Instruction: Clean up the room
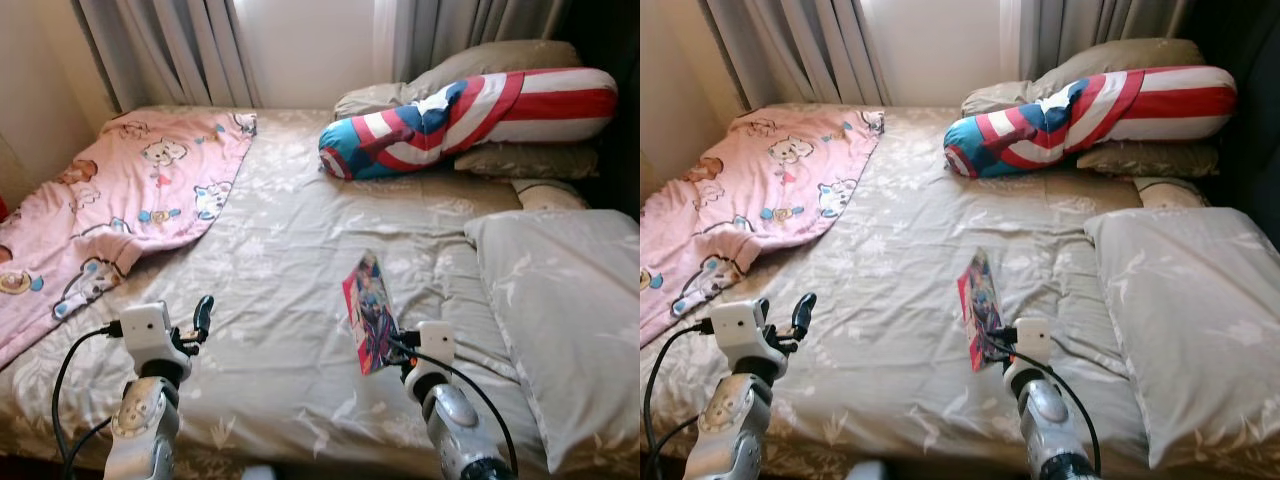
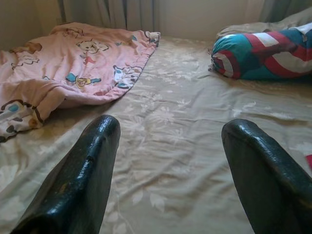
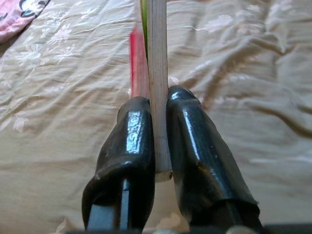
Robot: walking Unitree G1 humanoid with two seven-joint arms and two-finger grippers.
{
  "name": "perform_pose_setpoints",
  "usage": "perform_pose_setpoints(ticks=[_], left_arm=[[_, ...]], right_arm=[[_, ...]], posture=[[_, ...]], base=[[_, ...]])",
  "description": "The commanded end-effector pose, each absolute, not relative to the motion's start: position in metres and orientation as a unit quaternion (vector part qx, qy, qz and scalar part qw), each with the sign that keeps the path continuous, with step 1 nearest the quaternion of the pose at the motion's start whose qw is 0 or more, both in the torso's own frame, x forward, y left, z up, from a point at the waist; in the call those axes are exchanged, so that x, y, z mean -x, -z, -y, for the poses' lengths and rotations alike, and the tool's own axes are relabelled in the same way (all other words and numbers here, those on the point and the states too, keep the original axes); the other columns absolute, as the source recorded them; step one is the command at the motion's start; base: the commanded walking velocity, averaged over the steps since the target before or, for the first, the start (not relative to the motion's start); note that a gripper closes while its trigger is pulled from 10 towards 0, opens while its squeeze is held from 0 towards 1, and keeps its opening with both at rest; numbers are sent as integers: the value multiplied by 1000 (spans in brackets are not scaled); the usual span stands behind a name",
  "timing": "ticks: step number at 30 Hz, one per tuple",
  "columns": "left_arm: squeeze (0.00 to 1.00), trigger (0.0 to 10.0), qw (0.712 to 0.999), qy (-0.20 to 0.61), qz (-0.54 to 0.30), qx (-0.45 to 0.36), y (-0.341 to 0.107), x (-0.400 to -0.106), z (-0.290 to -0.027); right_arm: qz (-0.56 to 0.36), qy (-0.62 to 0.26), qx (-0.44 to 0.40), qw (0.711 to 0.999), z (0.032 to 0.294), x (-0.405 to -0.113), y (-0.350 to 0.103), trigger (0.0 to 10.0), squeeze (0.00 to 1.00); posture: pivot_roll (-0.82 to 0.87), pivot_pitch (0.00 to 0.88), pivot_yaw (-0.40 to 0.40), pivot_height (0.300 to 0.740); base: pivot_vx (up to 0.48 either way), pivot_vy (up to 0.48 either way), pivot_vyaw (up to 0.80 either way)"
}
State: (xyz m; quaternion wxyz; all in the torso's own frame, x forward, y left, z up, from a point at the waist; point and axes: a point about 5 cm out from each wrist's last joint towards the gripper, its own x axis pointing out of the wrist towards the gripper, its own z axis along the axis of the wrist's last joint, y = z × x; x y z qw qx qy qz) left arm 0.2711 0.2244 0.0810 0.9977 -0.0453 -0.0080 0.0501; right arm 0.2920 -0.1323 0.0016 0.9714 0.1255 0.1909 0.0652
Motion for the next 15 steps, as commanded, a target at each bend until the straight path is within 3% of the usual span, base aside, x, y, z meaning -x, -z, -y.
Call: perform_pose_setpoints(ticks=[1,5,15], left_arm=[[0,10000,999,-41,4,32,-84,-267,-227],[0,10000,999,-41,-2,24,-84,-261,-232],[0,10000,999,-37,-17,10,-84,-256,-237]], right_arm=[[-188,-59,-169,966,130,-300,-8,10000,0],[-205,-59,-203,956,127,-300,-5,10000,0],[-275,-72,-200,938,130,-283,15,10000,0]], posture=[[74,0,69,644],[85,3,75,644],[97,26,96,644]], base=[[0,0,0],[0,0,0],[0,0,0]])
